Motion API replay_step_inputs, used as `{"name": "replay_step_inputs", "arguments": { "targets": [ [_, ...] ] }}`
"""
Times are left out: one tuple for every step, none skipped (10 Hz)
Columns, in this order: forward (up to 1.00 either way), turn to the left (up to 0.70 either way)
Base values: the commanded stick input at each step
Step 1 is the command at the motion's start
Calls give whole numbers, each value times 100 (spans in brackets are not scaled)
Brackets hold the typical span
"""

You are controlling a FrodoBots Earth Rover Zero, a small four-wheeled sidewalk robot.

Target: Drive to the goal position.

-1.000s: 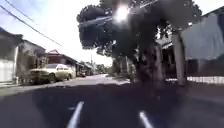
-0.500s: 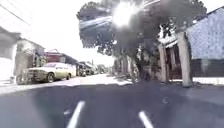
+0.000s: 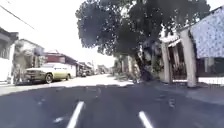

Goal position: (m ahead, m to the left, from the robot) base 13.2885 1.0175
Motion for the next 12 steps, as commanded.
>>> {"name": "replay_step_inputs", "arguments": {
  "targets": [
    [50,0],
    [50,0],
    [50,0],
    [50,0],
    [50,0],
    [50,0],
    [50,0],
    [50,0],
    [50,0],
    [50,0],
    [50,0],
    [50,0]
  ]
}}
